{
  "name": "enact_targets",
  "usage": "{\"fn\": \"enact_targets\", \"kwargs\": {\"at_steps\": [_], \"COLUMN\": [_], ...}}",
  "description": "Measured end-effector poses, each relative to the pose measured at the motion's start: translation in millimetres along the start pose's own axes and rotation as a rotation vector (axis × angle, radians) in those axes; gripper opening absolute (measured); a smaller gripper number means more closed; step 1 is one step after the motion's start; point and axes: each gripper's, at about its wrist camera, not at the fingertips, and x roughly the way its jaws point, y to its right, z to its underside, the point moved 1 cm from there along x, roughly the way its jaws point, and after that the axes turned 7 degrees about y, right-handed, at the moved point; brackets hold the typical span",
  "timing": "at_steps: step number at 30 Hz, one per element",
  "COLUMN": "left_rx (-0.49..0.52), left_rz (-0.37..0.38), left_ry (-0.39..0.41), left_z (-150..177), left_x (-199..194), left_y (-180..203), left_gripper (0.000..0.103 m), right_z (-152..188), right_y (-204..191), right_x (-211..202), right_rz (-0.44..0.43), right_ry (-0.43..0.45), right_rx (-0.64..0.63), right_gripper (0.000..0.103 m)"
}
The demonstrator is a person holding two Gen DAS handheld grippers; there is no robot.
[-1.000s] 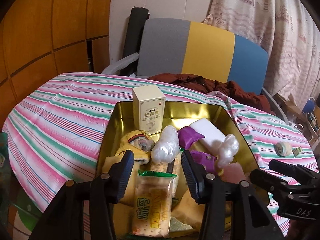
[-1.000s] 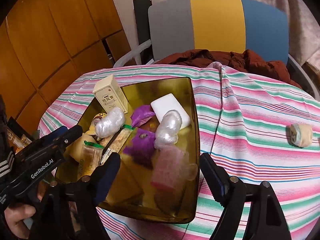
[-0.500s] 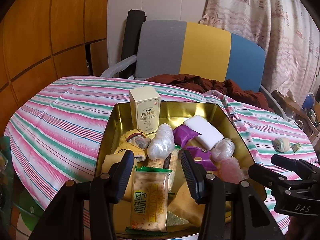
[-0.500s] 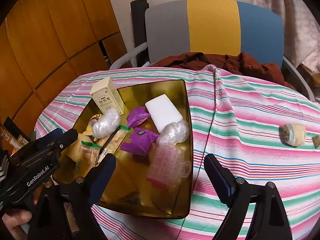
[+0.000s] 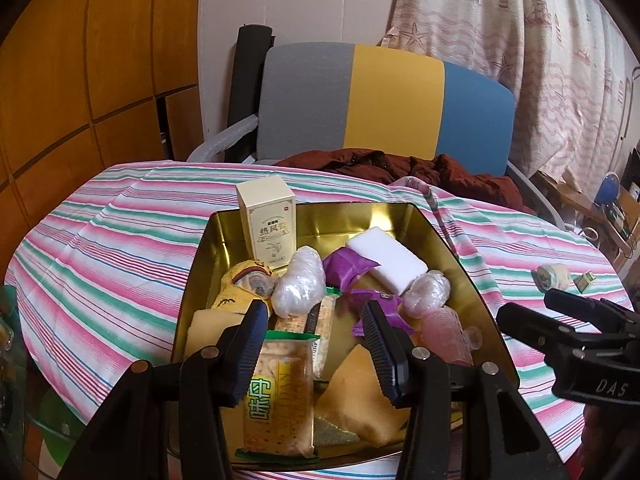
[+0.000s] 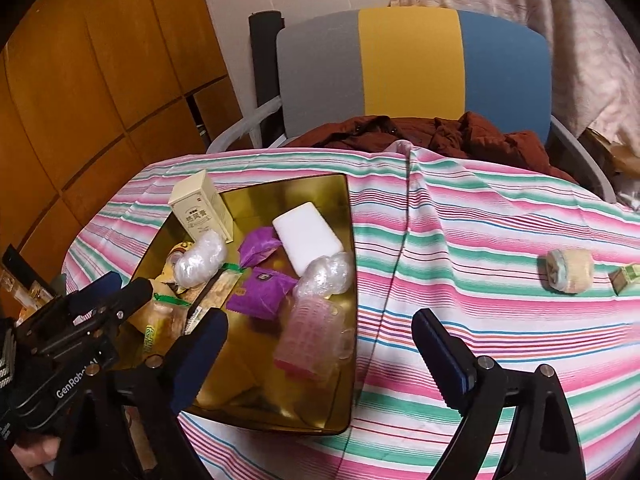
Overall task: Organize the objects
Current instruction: 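Move both open tools back toward the cream pouch and green box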
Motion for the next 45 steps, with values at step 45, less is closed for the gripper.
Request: {"fn": "enact_targets", "kwargs": {"at_steps": [45], "left_rx": [0.119], "left_rz": [0.142], "left_ry": [-0.094], "left_z": [27], "left_x": [17], "left_y": [58], "left_gripper": [0.05], "right_z": [-13], "right_y": [144], "right_x": [-10], "right_rz": [0.314], "right_ry": [-0.093], "right_rx": [0.16], "right_gripper": [0.103]}}
